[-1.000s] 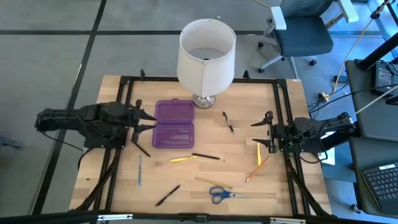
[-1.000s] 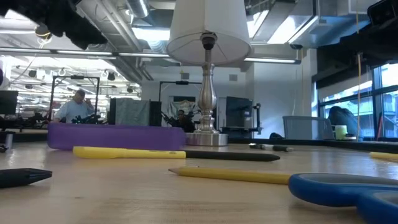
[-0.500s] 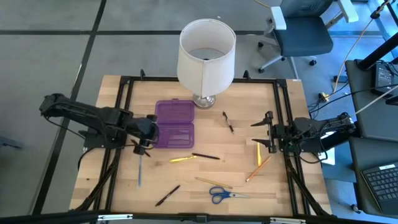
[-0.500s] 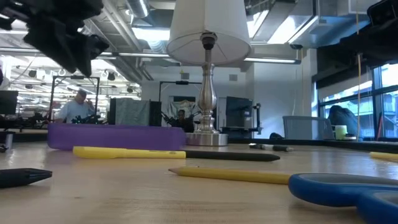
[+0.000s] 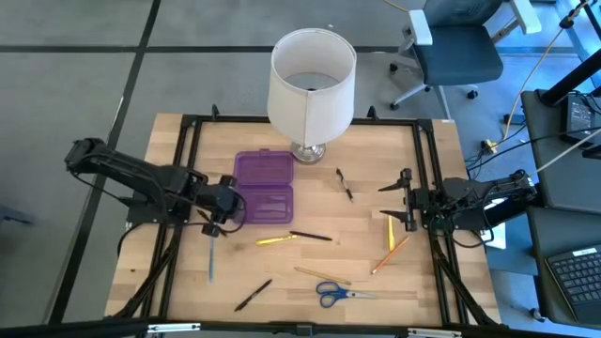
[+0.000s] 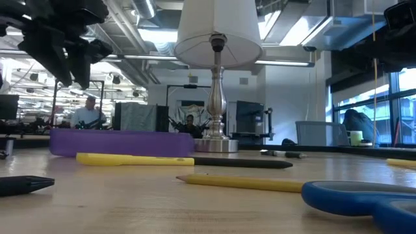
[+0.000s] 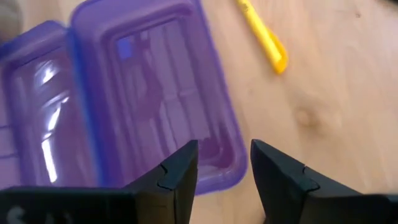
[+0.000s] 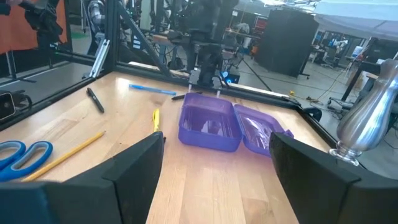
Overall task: Pick & place school supplies into a supply box
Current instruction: Put the top left black pen into the purple supply box
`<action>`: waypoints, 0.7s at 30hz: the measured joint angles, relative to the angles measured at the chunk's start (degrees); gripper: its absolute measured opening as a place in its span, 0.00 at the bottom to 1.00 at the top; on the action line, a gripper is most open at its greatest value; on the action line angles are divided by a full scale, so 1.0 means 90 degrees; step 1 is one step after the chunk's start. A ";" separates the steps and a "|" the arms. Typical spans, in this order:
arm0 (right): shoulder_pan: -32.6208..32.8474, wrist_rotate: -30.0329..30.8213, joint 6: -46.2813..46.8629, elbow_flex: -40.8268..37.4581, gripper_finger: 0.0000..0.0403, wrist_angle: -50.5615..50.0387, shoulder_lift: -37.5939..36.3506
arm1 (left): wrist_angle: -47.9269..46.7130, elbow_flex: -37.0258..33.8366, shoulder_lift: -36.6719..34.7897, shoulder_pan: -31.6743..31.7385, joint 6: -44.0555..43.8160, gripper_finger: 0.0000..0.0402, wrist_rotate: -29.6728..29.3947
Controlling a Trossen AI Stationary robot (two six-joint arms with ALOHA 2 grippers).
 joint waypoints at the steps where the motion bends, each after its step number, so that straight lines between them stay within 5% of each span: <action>1: 0.0000 -0.0001 0.0002 0.0000 0.74 0.0000 -0.0001 | -0.0244 0.0095 -0.0050 0.0000 -0.0008 0.35 -0.0055; 12: 0.0001 -0.0002 0.0007 0.0000 0.74 -0.0006 0.0002 | -0.3570 0.0584 -0.0107 -0.0015 -0.1682 0.35 -0.0133; 21: 0.0002 -0.0002 0.0016 0.0000 0.74 0.0005 0.0002 | -0.3577 0.0582 0.0191 -0.0015 -0.1321 0.35 -0.0029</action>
